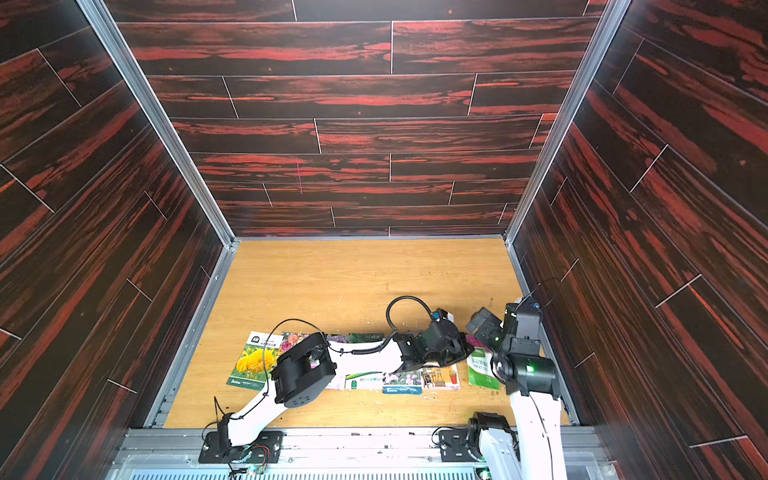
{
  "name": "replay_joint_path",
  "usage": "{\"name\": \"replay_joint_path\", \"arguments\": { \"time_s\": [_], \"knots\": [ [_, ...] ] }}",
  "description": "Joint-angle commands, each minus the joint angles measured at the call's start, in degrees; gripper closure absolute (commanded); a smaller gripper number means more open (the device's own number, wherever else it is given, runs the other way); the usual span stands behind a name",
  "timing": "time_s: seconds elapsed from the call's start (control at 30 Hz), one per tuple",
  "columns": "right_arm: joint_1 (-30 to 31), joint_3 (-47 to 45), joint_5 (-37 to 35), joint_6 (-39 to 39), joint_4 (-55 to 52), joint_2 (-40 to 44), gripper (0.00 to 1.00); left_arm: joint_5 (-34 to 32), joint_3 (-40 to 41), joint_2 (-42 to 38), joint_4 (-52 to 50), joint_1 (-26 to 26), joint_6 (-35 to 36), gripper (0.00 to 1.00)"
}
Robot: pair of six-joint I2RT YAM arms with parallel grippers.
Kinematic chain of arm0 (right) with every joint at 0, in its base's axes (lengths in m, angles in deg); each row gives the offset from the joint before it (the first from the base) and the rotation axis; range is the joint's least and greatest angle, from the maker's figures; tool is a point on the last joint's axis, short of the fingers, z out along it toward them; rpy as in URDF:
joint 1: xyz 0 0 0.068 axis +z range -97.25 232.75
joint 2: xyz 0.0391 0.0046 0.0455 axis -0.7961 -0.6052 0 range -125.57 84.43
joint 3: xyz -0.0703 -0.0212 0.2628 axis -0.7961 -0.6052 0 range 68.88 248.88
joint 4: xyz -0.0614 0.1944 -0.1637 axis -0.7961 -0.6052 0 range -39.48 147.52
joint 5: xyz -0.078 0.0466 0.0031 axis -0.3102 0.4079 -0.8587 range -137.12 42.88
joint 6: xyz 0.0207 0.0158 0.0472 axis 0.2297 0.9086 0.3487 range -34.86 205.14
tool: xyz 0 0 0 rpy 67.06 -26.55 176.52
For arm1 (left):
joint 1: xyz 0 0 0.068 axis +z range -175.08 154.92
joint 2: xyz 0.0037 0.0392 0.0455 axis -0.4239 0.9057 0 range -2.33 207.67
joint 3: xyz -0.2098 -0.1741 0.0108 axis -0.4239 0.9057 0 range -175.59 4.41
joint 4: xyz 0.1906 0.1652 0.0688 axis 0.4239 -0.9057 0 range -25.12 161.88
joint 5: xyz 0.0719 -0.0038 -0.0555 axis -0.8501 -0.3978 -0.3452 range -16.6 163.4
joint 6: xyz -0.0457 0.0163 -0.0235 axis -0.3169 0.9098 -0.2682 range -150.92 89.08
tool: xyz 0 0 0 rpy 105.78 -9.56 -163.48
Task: Arrange the seed packets in a row
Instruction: Place the seed packet at the center of the board.
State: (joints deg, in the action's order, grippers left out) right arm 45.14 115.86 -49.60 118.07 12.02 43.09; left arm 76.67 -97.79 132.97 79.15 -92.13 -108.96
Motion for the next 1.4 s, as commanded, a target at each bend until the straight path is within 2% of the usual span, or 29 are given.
{"name": "replay_joint_path", "arguments": {
  "time_s": [0.0,0.1,0.27,0.47,0.67,0.83,0.93,1.0,1.13,1.37],
  "knots": [
    [-7.4,-1.9,14.2,0.3,3.3,-1.9,0.01,-6.5,-1.9,0.1,-6.8,1.3,0.5,1.00],
    [-13.1,-6.3,26.6,2.4,7.7,-5.9,0.02,-7.1,-3.7,1.2,-8.1,1.2,0.8,1.00],
    [-17.6,-10.9,32.8,5.6,14.1,-10.7,0.03,-7.0,-6.3,3.0,-9.2,0.9,0.3,1.00],
    [-19.5,-11.5,31.4,6.1,16.2,-13.4,0.04,-7.3,-6.1,3.0,-8.9,0.6,-0.9,1.00],
    [-20.0,-13.1,26.0,5.7,16.6,-11.7,0.04,-5.5,-9.5,5.6,-11.3,-0.4,-1.6,1.00],
    [-20.3,-15.6,26.5,5.4,18.5,-14.0,0.04,-6.1,-9.6,6.0,-12.0,-0.5,-2.4,0.98],
    [-20.8,-17.3,27.3,6.0,20.9,-16.1,0.04,-6.3,-9.2,5.5,-12.0,-0.6,-2.2,0.89],
    [-20.9,-18.6,28.2,7.1,23.3,-17.9,0.04,-6.4,-8.5,5.1,-11.2,-0.6,-2.3,0.77],
    [-20.9,-20.2,30.7,8.4,27.8,-22.4,0.04,-6.6,-8.1,4.3,-10.9,-0.8,-1.7,0.61],
    [-20.9,-19.2,28.7,7.6,29.3,-24.6,0.05,-5.3,-8.1,2.9,-11.1,-1.4,-0.3,0.51]
  ]
}}
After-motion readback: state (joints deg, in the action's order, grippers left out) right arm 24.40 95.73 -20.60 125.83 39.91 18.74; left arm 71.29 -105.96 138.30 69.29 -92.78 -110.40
